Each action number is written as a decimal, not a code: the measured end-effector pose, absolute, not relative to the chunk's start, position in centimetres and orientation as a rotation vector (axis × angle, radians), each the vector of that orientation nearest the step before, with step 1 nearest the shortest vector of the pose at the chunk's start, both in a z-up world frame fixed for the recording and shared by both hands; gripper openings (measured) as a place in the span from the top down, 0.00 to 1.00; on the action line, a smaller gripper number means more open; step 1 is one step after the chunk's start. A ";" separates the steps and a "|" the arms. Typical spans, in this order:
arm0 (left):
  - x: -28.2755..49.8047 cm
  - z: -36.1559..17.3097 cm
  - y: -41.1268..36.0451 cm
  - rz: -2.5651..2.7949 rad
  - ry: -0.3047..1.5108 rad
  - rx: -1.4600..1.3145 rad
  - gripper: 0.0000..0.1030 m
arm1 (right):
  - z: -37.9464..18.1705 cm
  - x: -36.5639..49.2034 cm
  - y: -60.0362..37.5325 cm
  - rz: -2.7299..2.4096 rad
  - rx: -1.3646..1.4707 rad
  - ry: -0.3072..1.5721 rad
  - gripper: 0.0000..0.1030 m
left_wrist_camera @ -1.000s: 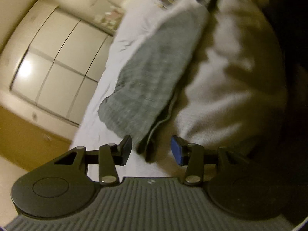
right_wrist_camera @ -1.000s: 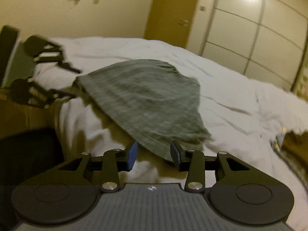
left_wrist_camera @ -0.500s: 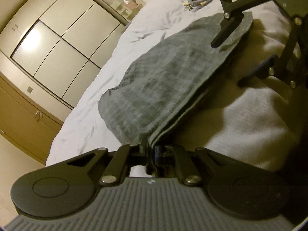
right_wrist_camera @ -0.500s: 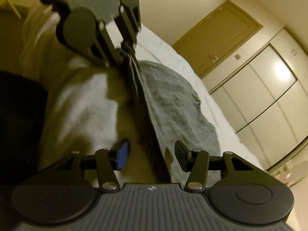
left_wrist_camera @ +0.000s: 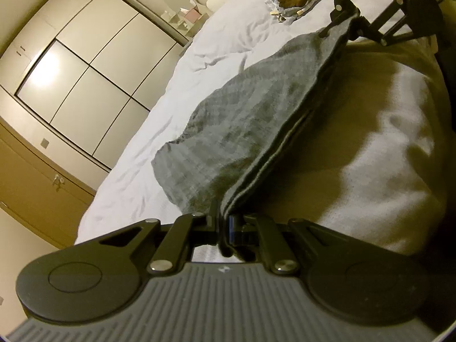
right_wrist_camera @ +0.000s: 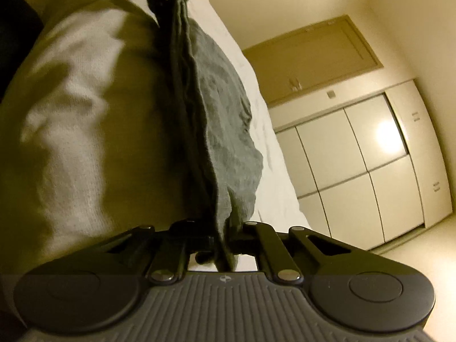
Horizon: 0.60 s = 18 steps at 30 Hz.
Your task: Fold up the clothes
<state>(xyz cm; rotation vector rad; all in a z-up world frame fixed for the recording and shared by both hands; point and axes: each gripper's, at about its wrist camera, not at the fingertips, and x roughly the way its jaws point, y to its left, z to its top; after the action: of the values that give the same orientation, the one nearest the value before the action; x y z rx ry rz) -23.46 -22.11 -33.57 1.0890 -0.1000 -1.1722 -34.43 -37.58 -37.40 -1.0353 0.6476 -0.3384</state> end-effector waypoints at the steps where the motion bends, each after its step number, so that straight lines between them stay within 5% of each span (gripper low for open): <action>1: -23.7 -33.2 -21.7 -1.176 -0.107 1.094 0.96 | -37.1 -34.5 -37.6 -0.331 -1.026 0.647 0.99; 18: -33.7 -28.3 -9.7 -1.479 0.020 1.133 0.96 | -29.3 -46.2 -31.3 -0.118 -0.906 0.696 1.00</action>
<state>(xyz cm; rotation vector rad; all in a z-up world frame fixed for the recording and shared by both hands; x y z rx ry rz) -33.67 -9.68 -28.27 1.1332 0.0203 -1.4793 -46.25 -31.33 -29.30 -0.9062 0.6959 -0.1183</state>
